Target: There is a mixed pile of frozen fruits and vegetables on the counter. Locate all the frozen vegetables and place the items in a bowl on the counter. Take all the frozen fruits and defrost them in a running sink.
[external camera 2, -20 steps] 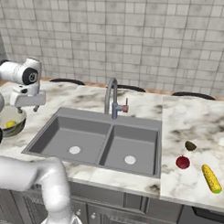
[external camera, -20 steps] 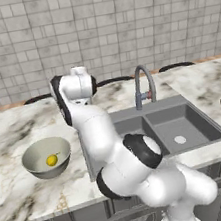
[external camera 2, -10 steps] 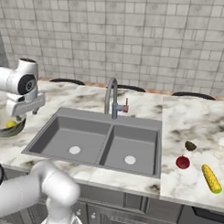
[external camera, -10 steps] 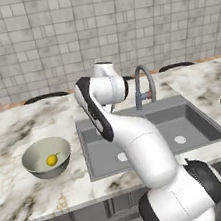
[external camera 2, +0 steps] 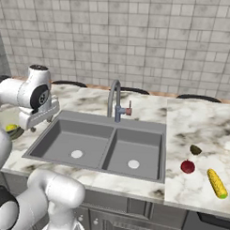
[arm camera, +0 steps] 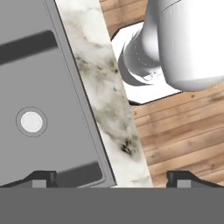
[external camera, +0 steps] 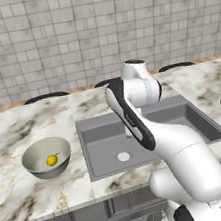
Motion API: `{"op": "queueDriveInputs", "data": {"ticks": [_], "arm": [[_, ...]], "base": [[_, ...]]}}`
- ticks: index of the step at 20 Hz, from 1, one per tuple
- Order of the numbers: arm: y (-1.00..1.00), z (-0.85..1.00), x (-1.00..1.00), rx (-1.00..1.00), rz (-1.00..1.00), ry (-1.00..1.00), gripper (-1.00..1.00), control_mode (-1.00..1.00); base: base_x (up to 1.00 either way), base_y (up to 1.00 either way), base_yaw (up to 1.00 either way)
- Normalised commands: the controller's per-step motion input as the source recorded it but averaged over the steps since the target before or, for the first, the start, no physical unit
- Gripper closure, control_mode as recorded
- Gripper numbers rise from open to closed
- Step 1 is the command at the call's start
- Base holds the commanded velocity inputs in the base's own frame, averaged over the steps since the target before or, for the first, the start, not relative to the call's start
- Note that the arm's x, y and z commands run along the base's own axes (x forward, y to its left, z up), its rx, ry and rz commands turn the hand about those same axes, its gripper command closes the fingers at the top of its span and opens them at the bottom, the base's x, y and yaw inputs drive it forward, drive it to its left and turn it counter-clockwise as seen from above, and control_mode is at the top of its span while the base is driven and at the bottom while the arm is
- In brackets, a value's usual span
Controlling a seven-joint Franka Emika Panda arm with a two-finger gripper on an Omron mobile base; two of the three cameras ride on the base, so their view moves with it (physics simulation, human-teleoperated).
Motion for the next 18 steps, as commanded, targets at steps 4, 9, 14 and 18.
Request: {"op": "queueDriveInputs", "data": {"ticks": [4, 9, 14, 18], "arm": [[-0.7, 0.1, -0.03, -0.03, -0.11, -0.03, -1.0, -1.0], [-0.75, -0.09, 0.04, -0.01, -0.22, 0.01, -1.0, -1.0], [-0.6, -0.26, 0.03, -0.01, -0.32, 0.01, -1.0, -1.0], [-0.52, -0.31, 0.04, -0.02, -0.33, 0.0, -1.0, -1.0]], "base": [[0.0, 0.0, 0.0], [0.0, 0.0, 0.0], [0.0, 0.0, 0.0], [0.0, 0.0, 0.0]]}}
